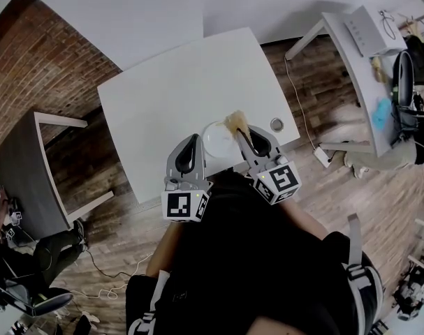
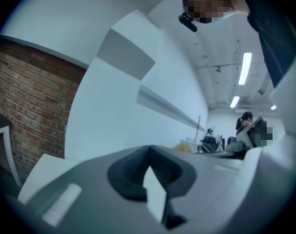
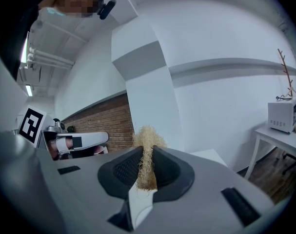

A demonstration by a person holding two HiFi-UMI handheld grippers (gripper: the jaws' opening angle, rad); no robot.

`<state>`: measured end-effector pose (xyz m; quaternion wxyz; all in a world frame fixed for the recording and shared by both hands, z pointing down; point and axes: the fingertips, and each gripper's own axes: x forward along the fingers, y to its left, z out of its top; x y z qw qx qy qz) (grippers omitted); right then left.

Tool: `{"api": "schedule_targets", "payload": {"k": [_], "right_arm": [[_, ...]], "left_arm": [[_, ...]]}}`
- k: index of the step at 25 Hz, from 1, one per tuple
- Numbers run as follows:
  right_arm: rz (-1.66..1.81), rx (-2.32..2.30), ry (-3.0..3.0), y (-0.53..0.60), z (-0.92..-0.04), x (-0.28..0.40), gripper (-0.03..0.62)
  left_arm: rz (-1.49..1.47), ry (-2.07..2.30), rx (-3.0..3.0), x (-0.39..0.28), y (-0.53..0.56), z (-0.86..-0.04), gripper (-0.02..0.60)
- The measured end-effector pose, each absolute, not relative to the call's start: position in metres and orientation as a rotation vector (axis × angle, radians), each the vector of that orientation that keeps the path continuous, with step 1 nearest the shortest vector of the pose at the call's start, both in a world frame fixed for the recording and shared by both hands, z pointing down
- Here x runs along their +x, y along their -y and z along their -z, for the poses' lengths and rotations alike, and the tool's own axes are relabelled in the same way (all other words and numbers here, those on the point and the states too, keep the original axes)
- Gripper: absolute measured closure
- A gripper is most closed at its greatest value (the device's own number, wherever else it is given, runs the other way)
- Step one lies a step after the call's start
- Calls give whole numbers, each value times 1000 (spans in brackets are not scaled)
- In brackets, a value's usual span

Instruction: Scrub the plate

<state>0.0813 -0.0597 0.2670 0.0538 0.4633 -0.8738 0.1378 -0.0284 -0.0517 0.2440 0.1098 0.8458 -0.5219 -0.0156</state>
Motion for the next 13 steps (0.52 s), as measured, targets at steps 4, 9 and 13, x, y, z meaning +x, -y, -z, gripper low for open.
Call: {"api": "schedule_targets", "payload": {"k": [4, 9, 13], "right_arm": [[-417, 1406, 2654, 59, -268, 78, 546], [-423, 1404, 2653, 58, -268, 77, 546], [-429, 1399, 2659, 54, -269, 76, 546]], "left_arm": [[47, 1538, 2486, -31, 52, -244, 577], [38, 1527, 2486, -30, 51, -245, 578], [44, 1526, 2489, -29, 48, -245, 577]]}}
